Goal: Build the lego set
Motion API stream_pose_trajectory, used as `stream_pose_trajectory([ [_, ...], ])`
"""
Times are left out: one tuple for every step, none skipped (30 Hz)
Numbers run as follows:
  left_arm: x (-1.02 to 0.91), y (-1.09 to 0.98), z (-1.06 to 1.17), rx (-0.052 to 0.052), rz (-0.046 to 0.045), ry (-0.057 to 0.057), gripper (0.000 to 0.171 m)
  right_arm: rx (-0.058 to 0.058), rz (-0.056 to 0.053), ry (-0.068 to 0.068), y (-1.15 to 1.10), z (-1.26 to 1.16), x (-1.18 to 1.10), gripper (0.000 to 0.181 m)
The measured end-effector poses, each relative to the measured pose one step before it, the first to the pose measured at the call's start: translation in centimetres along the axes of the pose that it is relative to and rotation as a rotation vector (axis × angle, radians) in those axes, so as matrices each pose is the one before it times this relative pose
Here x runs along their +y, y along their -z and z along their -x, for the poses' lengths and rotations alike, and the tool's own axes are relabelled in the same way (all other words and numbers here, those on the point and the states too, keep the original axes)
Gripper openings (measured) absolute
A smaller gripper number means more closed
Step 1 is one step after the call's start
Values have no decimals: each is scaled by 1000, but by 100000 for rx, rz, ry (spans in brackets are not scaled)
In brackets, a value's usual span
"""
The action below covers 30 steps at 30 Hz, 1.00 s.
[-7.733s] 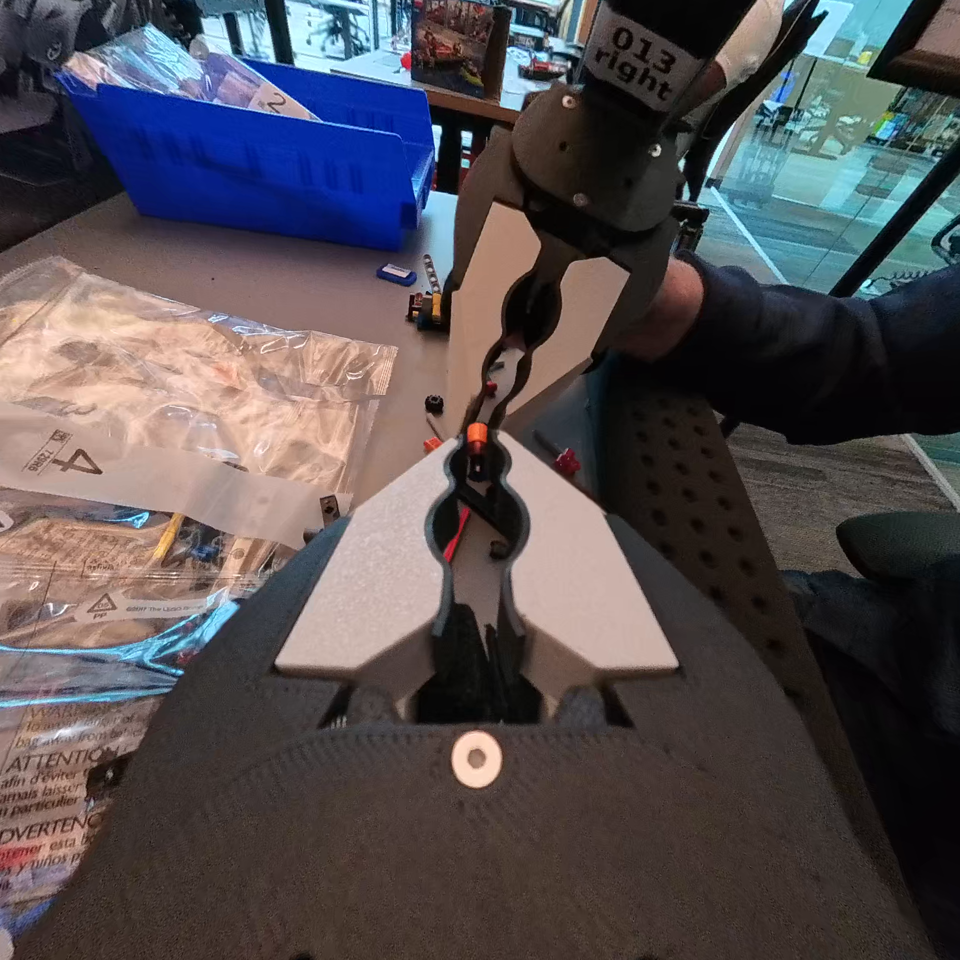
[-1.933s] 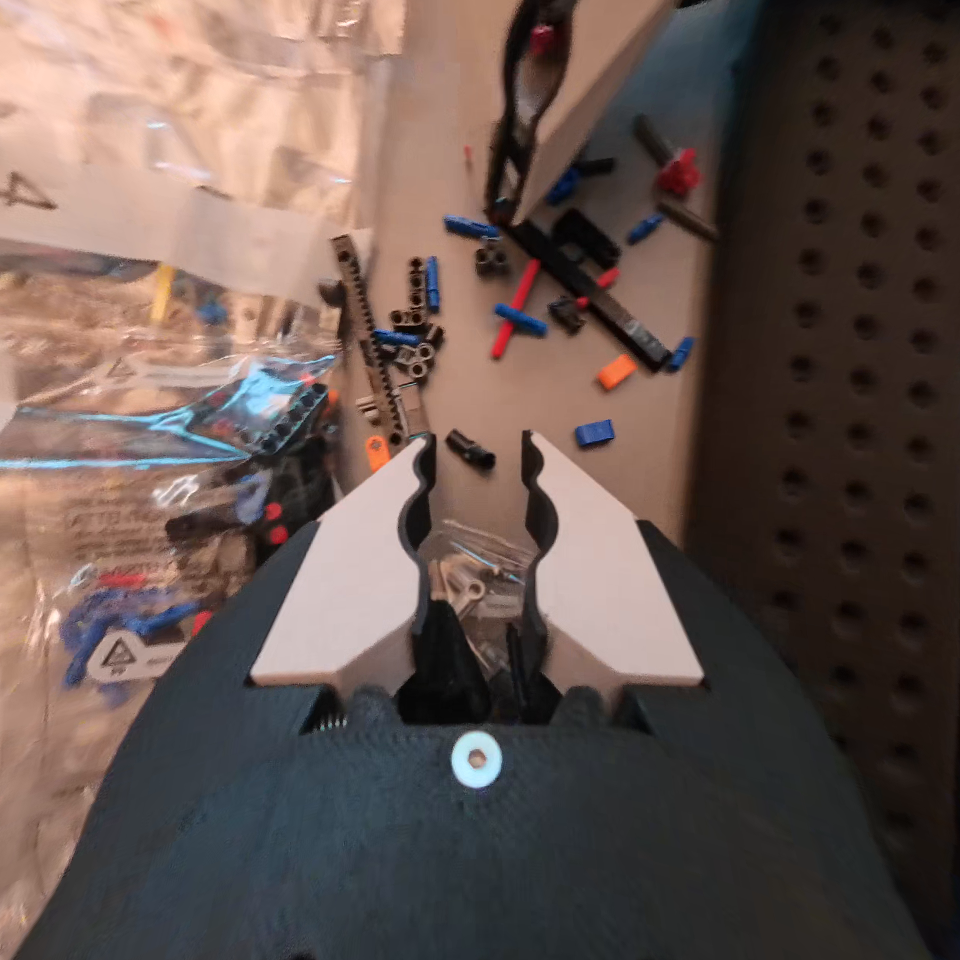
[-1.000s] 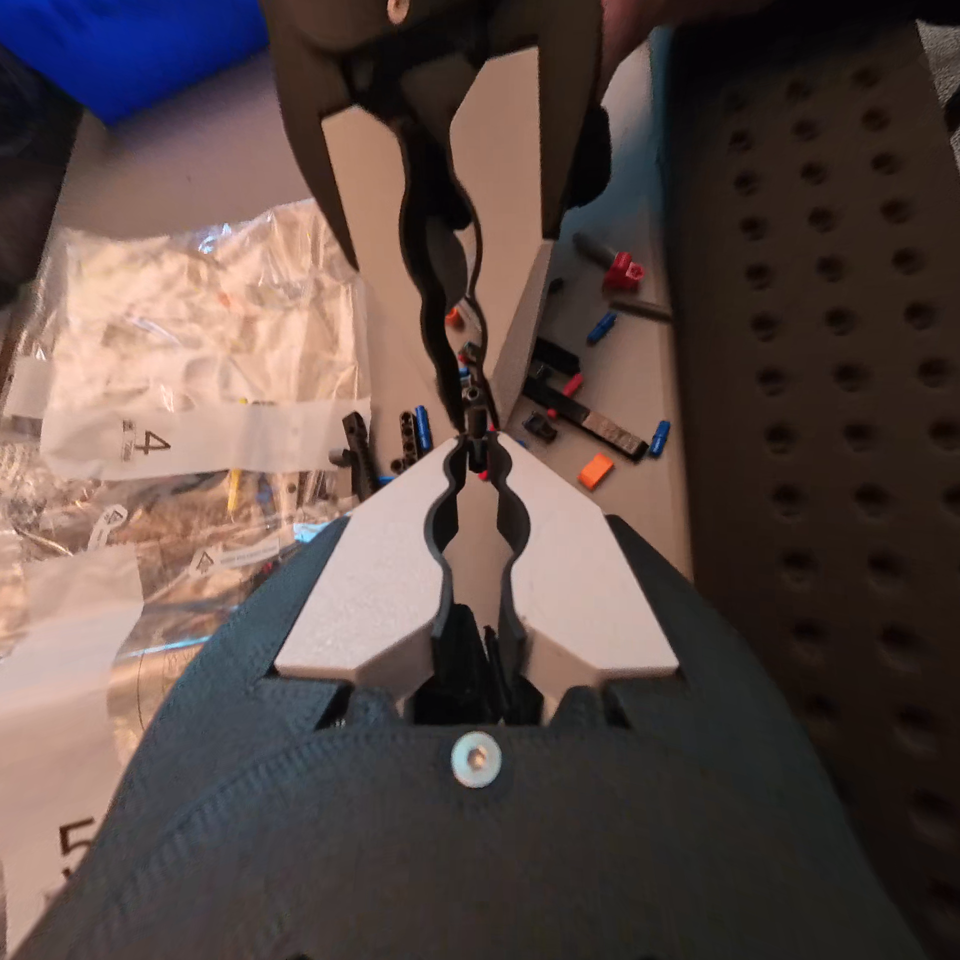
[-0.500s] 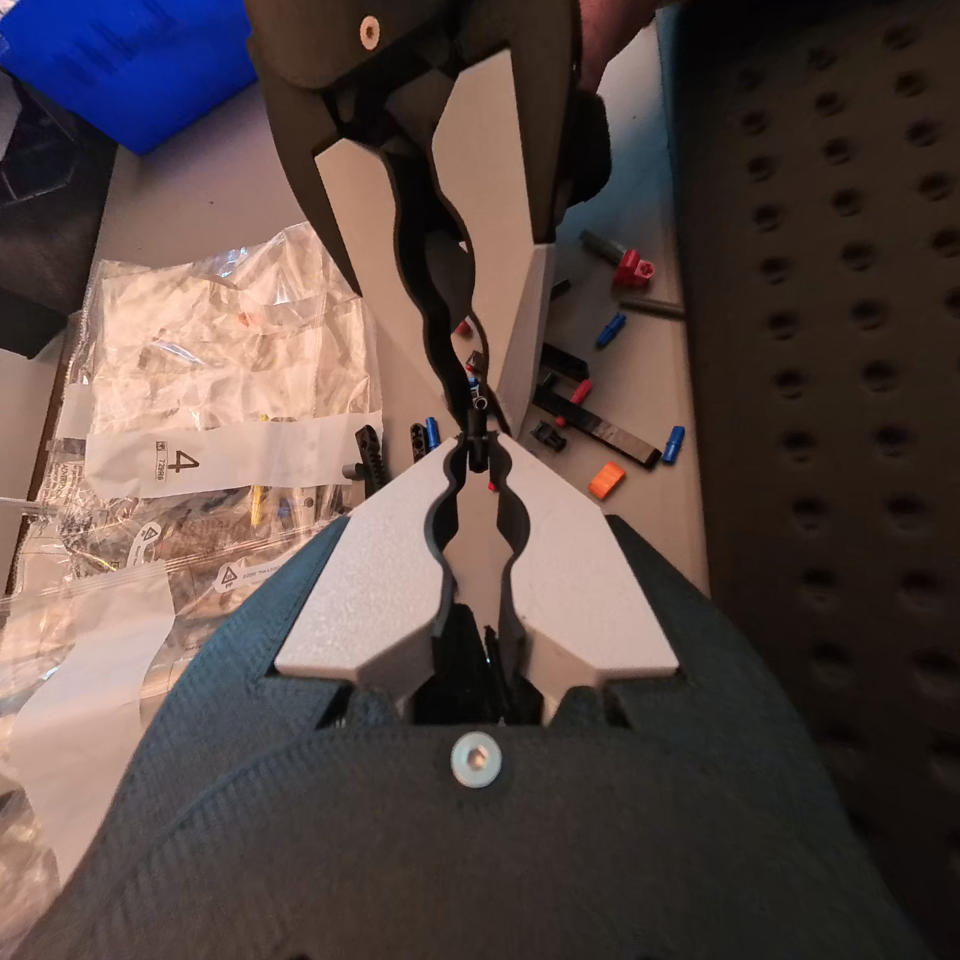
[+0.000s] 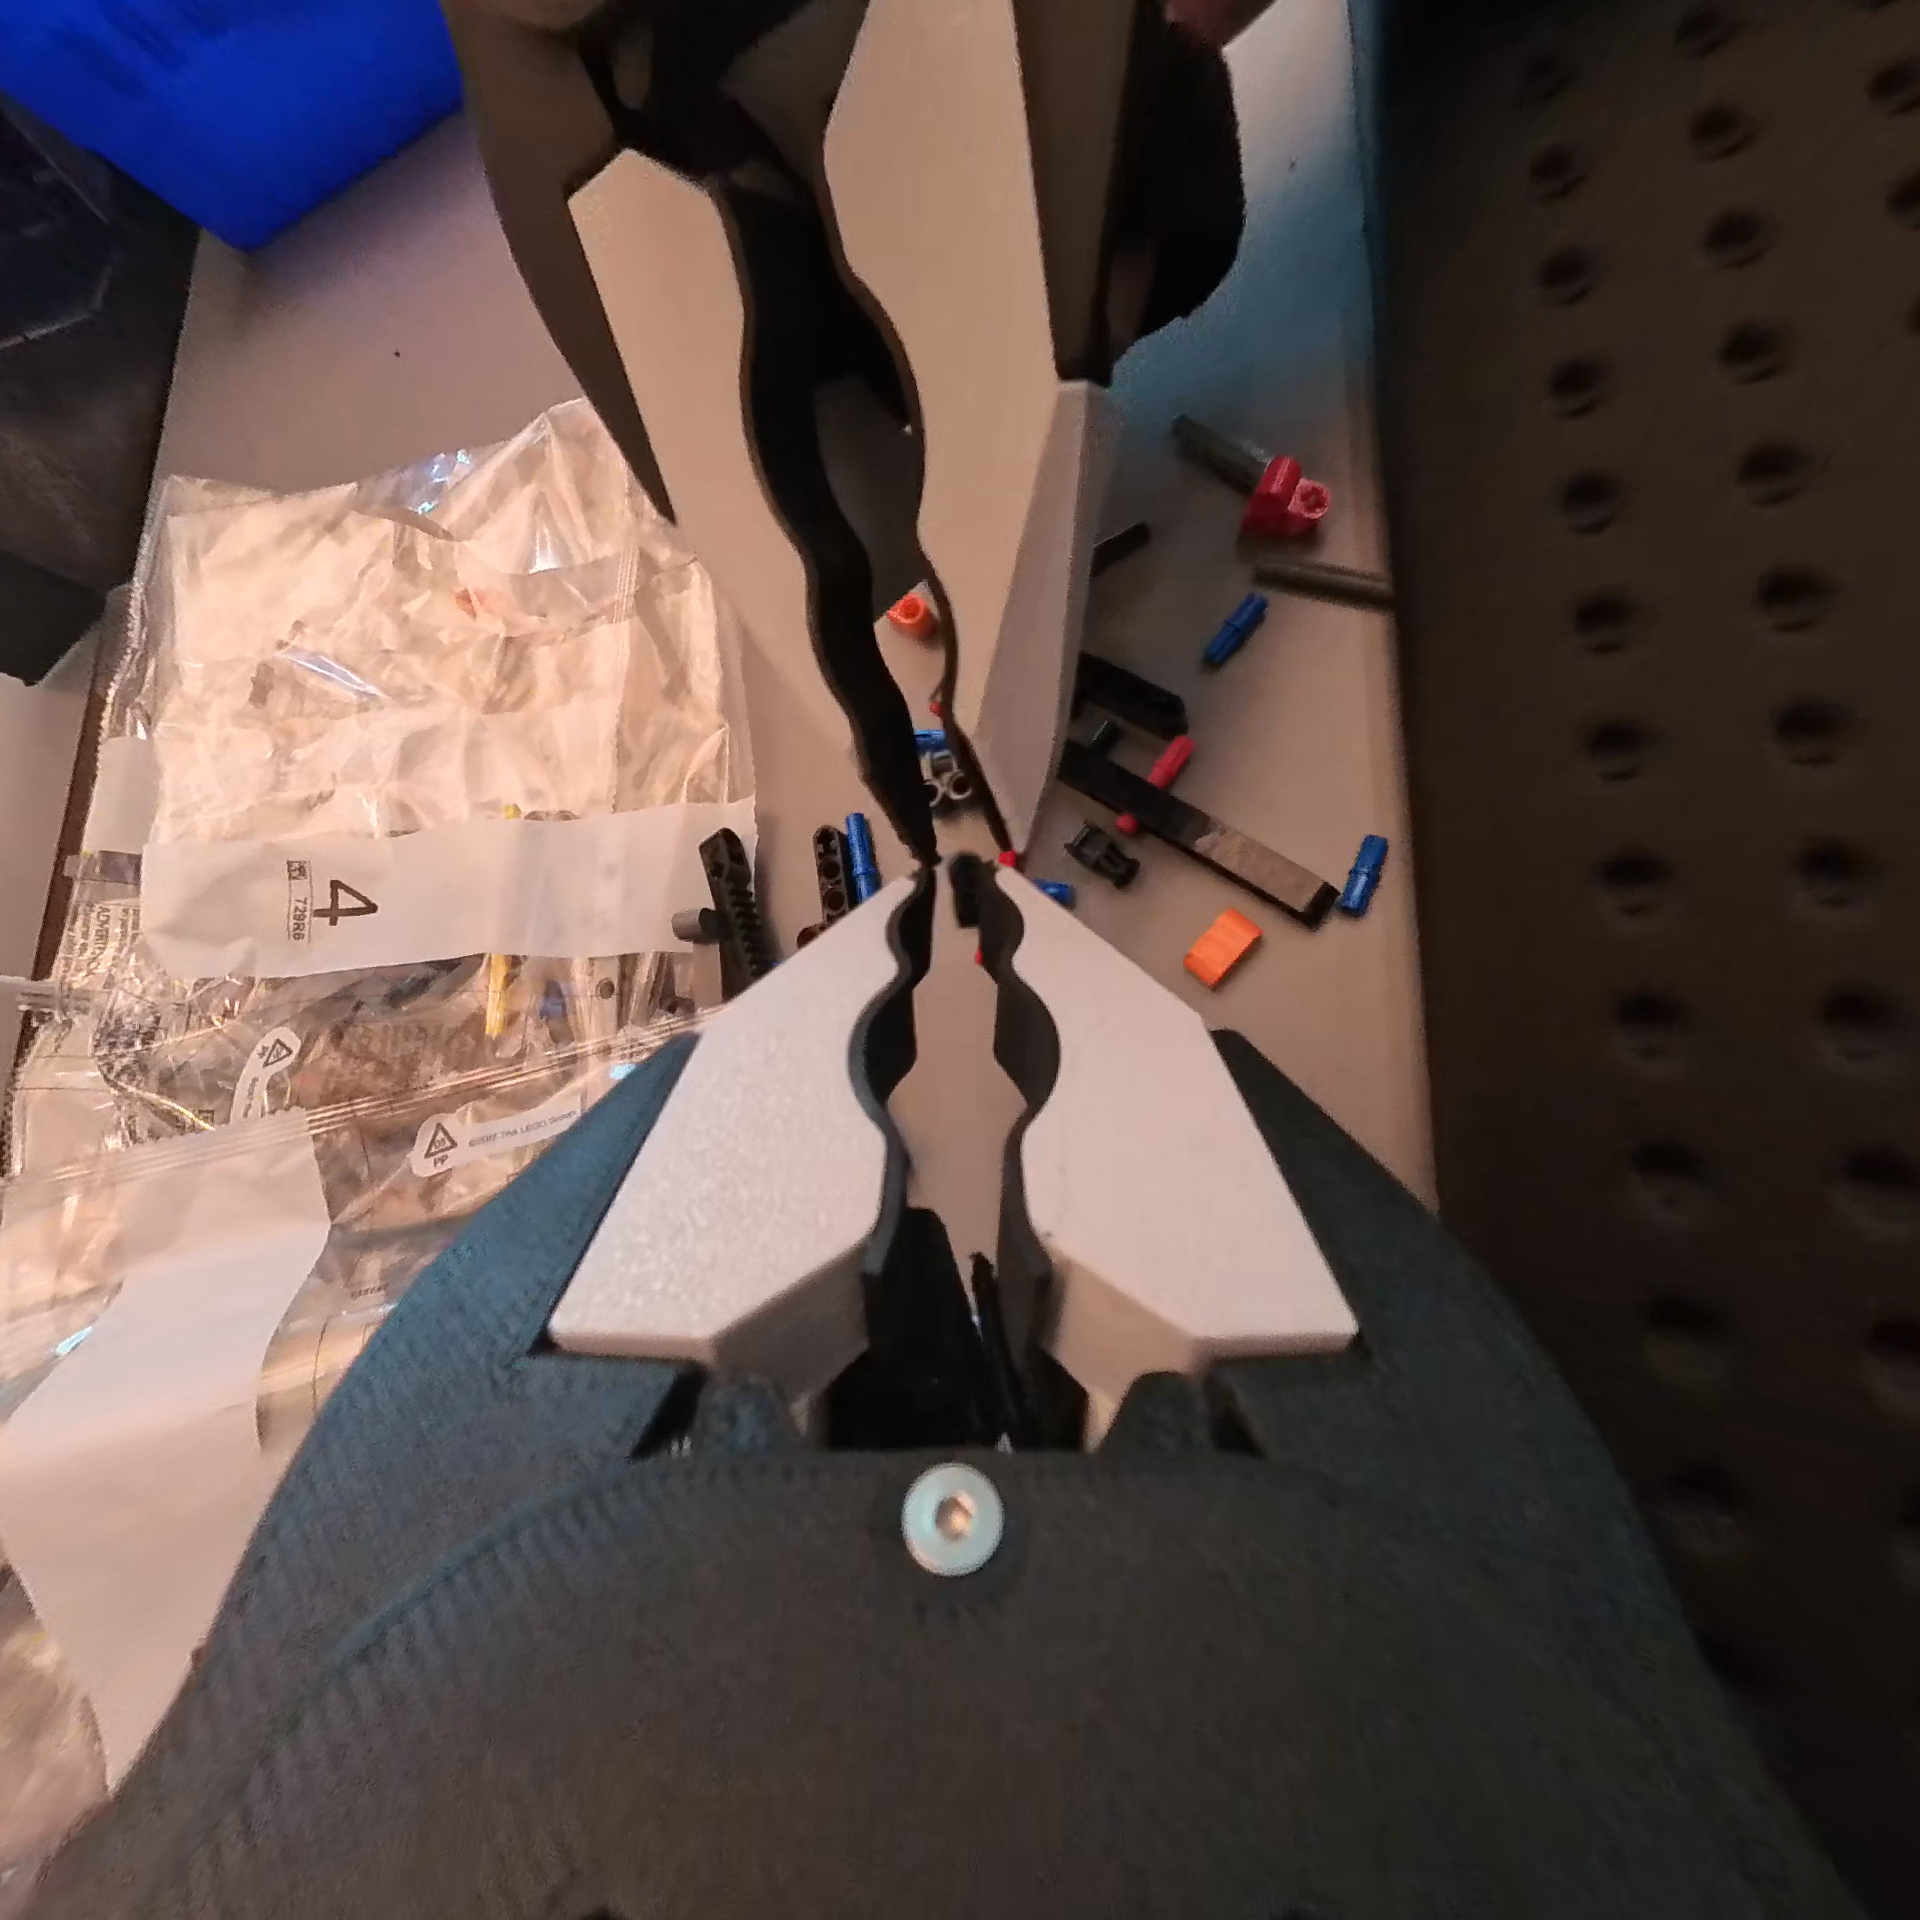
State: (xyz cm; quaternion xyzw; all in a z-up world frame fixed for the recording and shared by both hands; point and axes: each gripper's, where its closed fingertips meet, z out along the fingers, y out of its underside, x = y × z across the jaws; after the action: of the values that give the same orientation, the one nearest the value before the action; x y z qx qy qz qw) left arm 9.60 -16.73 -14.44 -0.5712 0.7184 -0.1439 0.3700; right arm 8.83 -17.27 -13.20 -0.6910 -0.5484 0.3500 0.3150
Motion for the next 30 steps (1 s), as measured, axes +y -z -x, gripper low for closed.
stream_pose_trajectory([
  [-38, -36, -67, 444, -18, 125, 7, 482, 661, 161, -30, -67, 103, 12],
  [62, -46, 30, -264, 430, -156, 7, 498, 581, 361, -50, -40, 88, 12],
  [47, -37, 4, -64, 389, 51, 6, 198, 442, 355, -46, 2, 65, 11],
  [-6, -27, -44, 326, -28, 216, 6, 452, 558, 231, -39, -44, 77, 11],
  [-47, -7, -36, 322, -340, 224, 5, 734, 515, 122, -11, -111, 87, 11],
  [-50, 1, -5, 114, -316, 247, 6, 199, 172, -18, 14, -39, 36, 11],
  [-40, 33, 44, -121, -254, 107, 6, 50, -143, -142, 16, -18, -29, 12],
  [-62, 59, 25, -73, -435, 81, 6, 154, -93, -14, -1, -19, -21, 12],
  [-97, 45, -2, 120, -606, 276, 6, 497, 5, 158, 28, -59, -14, 12],
  [-43, 29, 28, -143, -345, 186, 6, 373, -54, 103, 17, -49, -16, 13],
  [-18, 18, 42, -221, -140, -73, 7, 5, -166, -67, 16, 3, -28, 13],
  [-35, 13, -2, -25, -165, -96, 7, -108, -13, -20, 13, 16, -4, 13],
  [-6, -13, -24, 109, -19, -44, 7, -89, 107, -22, -7, 5, 16, 13],
  [34, -40, -38, 277, 169, 78, 7, -156, 269, -82, -24, 20, 43, 13],
  [71, -42, -52, 341, 337, 60, 7, -220, 461, 26, -61, 47, 62, 13],
  [49, -25, -27, 19, 336, -271, 7, -148, 469, 426, -52, 71, 52, 12],
  [22, -18, -50, 77, 186, -283, 6, -152, 304, 834, -34, 93, 19, 10],
  [23, -35, -41, 174, 156, -67, 6, -400, 319, 722, -37, 132, 42, 8],
  [42, -22, -42, 204, 240, -115, 6, -400, 484, 290, -56, 92, 70, 8],
  [37, -35, -18, -32, 309, -277, 6, -232, 396, 102, -56, 60, 59, 8],
  [21, -16, -24, 27, 185, -243, 6, -23, 294, 197, -30, 14, 31, 7],
  [5, -24, -31, 50, 70, -180, 6, 50, 153, 187, -2, 10, 28, 7],
  [-1, -14, -29, 169, 1, 45, 6, 78, 142, 53, -3, -4, 24, 7],
  [3, -5, -23, 238, -92, 236, 6, 261, 116, 111, 8, -22, 6, 7],
  [-10, -2, -17, 236, -145, 211, 6, 205, 68, 116, 5, -27, 11, 7],
  [6, -7, -15, 241, -94, 259, 6, 25, 88, -36, 6, -1, 12, 7],
  [17, -25, -28, 365, -1, 439, 6, 37, 252, -44, -17, -12, 45, 7],
  [51, -52, -20, 382, 94, 552, 6, 227, 509, 79, -34, -34, 81, 7],
  [59, -31, 24, 53, 243, 375, 6, 442, 779, 268, -43, -44, 112, 6],
  [60, 10, 69, -235, 176, 79, 6, 406, 641, 316, -44, -44, 98, 6],
])
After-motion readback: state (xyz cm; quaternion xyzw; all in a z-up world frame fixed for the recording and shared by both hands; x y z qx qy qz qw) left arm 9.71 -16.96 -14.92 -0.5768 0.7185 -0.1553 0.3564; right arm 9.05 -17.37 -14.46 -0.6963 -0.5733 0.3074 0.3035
